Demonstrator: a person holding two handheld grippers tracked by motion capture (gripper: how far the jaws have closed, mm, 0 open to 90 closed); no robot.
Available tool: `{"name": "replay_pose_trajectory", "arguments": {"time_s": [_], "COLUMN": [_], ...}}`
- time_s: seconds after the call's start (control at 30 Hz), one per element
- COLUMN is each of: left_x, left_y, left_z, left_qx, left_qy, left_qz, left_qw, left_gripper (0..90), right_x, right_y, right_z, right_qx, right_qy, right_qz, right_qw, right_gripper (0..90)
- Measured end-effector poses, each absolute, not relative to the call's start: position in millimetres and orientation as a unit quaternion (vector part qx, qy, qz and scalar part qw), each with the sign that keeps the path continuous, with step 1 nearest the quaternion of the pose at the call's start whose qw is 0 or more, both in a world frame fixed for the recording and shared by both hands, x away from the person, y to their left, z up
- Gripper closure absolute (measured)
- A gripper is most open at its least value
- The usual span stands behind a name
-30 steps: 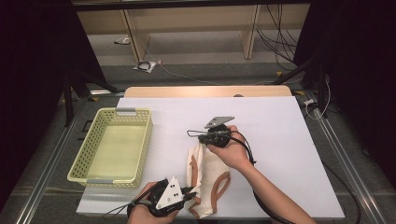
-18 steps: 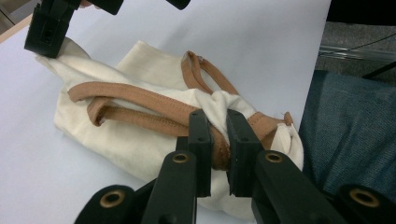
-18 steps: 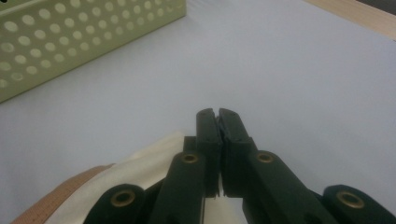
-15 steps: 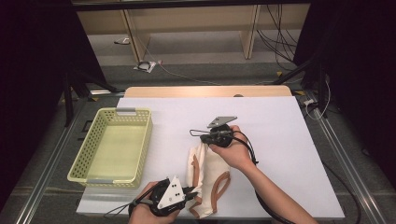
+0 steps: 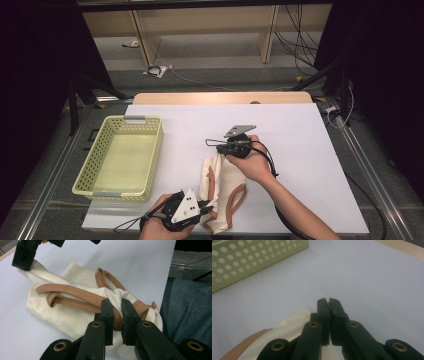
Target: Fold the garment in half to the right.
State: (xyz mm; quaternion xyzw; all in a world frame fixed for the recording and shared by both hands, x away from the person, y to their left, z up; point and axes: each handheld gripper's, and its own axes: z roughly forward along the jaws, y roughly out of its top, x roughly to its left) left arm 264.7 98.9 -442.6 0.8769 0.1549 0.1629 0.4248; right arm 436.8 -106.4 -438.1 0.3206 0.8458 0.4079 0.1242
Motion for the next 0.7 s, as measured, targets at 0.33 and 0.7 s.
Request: {"name": "replay_pose_trajectory", "arguments": {"time_s": [0.33, 0.7], "left_x": [265.9, 267.4], "left_y": [95.5, 90.5], "left_z": [-443.9, -445.0], "left_qx": [0.879, 0.883], "left_qy": [0.153, 0.148], "left_qz": [0.160, 0.157], "left_qw": [0.422, 0.418], "left_gripper": [82.1, 82.1], "right_x": [436.9, 436.8], "right_y": [-110.5, -112.6], "right_z": [-439.1, -440.7], "right_qx": [0.321, 0.326], "right_qy": [0.845, 0.843], "right_qz": [0.408, 0.408], "right_qw": [0.126, 0.126], "right_gripper": [88.5, 88.5]}}
